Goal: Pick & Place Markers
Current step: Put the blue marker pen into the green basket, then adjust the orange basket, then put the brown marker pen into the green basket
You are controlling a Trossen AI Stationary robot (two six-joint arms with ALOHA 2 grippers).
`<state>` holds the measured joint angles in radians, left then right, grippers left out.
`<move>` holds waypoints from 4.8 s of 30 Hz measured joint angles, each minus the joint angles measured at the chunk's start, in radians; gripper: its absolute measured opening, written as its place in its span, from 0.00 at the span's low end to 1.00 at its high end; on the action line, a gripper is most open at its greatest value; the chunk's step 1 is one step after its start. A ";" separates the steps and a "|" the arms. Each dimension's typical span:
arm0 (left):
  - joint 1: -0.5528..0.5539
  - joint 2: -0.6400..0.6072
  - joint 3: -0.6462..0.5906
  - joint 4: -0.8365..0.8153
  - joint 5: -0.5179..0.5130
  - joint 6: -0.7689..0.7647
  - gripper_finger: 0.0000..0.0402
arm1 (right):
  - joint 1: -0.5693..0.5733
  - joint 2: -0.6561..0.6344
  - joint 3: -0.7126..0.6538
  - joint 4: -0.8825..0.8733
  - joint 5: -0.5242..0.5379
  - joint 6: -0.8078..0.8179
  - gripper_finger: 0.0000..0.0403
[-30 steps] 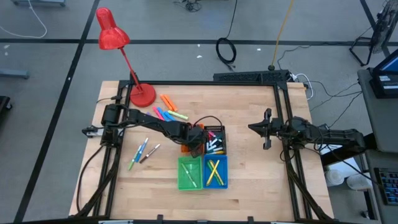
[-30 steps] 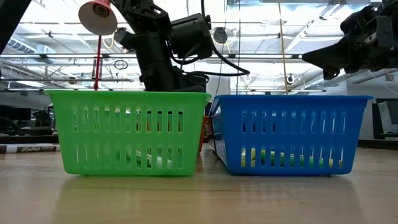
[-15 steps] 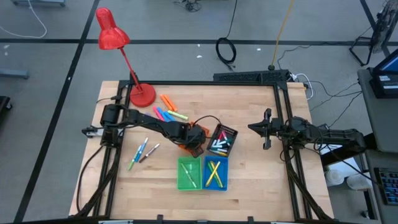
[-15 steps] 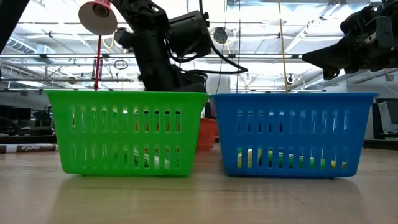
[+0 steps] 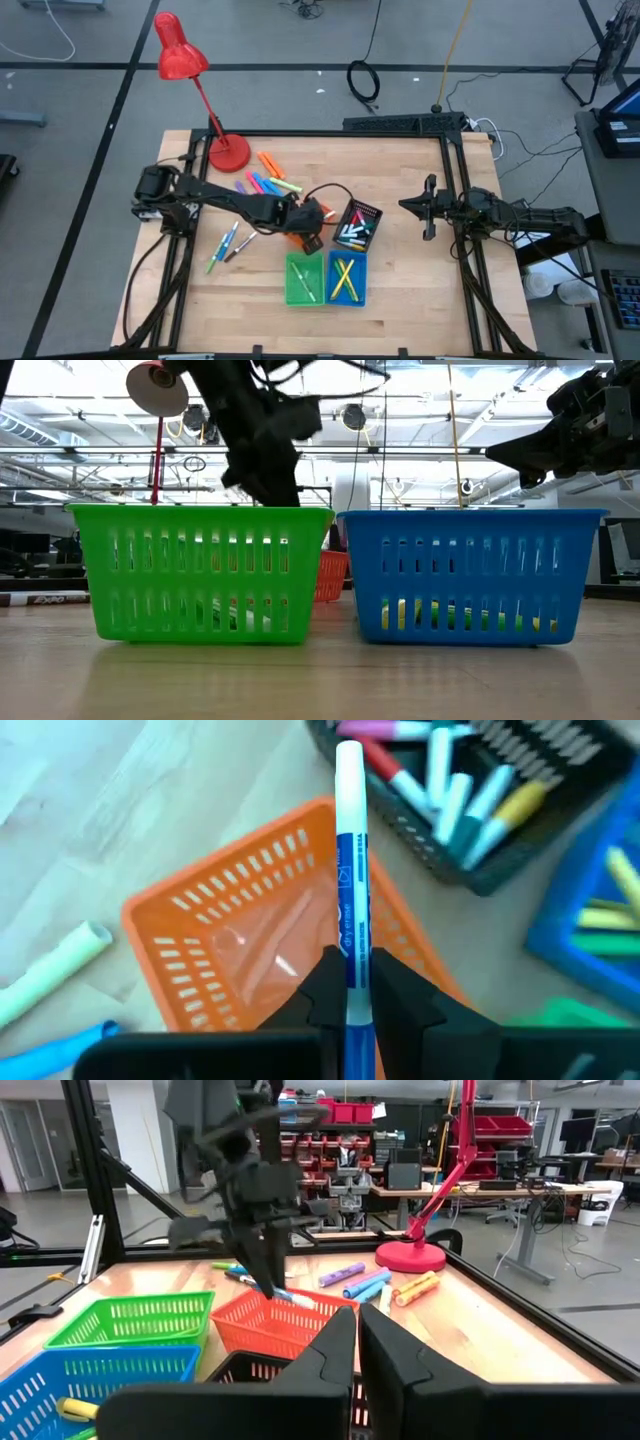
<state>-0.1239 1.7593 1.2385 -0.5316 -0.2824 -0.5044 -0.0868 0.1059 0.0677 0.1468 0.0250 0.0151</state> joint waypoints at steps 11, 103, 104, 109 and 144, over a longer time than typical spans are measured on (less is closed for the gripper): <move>-0.219 -0.100 0.002 -0.015 0.001 0.020 0.07 | 0.000 0.000 0.000 0.000 0.000 0.000 0.02; -0.032 -0.104 -0.262 -0.308 -0.205 -0.381 0.01 | 0.000 0.000 0.000 -0.001 0.000 0.000 0.02; -0.031 -0.104 -0.264 -0.291 -0.193 -0.371 0.02 | 0.000 0.000 0.000 0.000 0.000 0.000 0.02; -0.052 -0.104 -0.264 -0.188 -0.136 -0.312 0.04 | 0.000 0.000 0.000 0.000 0.000 0.000 0.02; -0.323 -0.160 -0.341 -0.402 0.104 -0.768 0.21 | 0.000 0.000 0.000 0.000 0.000 0.000 0.02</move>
<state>-0.4466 1.5997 0.8978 -0.9338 -0.1779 -1.2726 -0.0869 0.1062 0.0676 0.1473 0.0246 0.0151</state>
